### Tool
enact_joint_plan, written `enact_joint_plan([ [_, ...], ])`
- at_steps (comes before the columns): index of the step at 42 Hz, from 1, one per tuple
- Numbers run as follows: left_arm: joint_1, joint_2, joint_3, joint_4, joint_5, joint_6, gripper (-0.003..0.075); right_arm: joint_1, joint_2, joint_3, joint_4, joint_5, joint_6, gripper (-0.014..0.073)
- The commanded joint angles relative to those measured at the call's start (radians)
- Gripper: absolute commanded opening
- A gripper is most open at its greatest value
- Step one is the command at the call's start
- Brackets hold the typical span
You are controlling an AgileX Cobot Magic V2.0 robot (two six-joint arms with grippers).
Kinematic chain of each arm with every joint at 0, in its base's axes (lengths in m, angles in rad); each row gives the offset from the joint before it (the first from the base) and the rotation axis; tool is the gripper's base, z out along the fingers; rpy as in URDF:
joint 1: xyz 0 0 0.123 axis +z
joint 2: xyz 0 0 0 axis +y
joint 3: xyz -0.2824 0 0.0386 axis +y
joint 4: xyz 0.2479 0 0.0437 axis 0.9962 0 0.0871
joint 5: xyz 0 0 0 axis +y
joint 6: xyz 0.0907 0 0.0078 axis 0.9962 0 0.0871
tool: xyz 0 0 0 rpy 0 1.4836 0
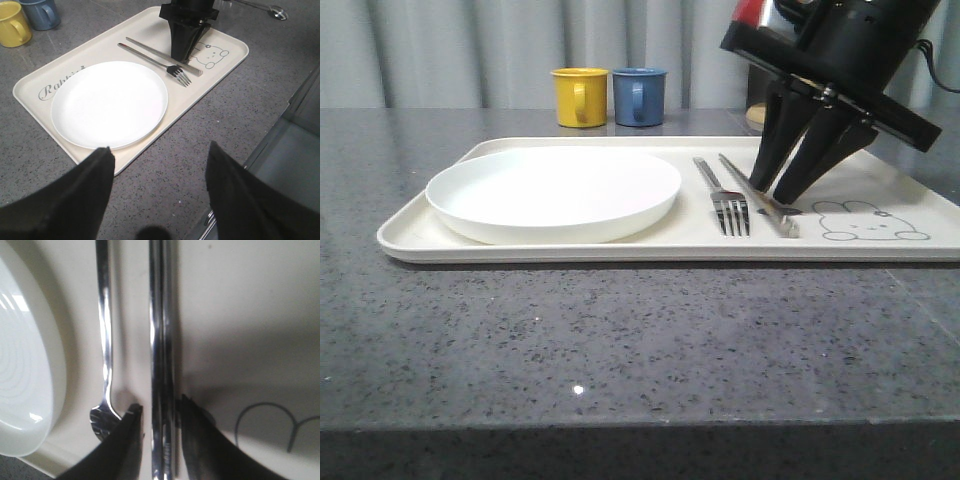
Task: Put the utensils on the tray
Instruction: 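Grasp the chopsticks with the right gripper and place them beside the fork, then move the right gripper back over the metal spoon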
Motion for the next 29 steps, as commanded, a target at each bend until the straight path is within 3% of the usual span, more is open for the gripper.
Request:
enact_joint_plan([
  [1, -0.008, 0.003, -0.026, -0.003, -0.073, -0.01, 0.0409, -0.001, -0.05, -0.029, 0.032, -0.012, -0.004, 0.0307],
  [12, -0.008, 0.003, -0.026, -0.003, -0.073, -0.01, 0.0409, -0.001, -0.097, -0.029, -0.057, -0.022, -0.034, 0.0311],
  [20, -0.008, 0.003, -0.026, -0.003, -0.073, -0.01, 0.0409, -0.015, -0.217, -0.029, -0.13, 0.085, -0.174, 0.0311],
  [29, -0.008, 0.003, -0.026, -0.003, -0.073, -0.01, 0.0409, -0.154, -0.326, -0.008, -0.223, 0.152, -0.198, 0.0311],
])
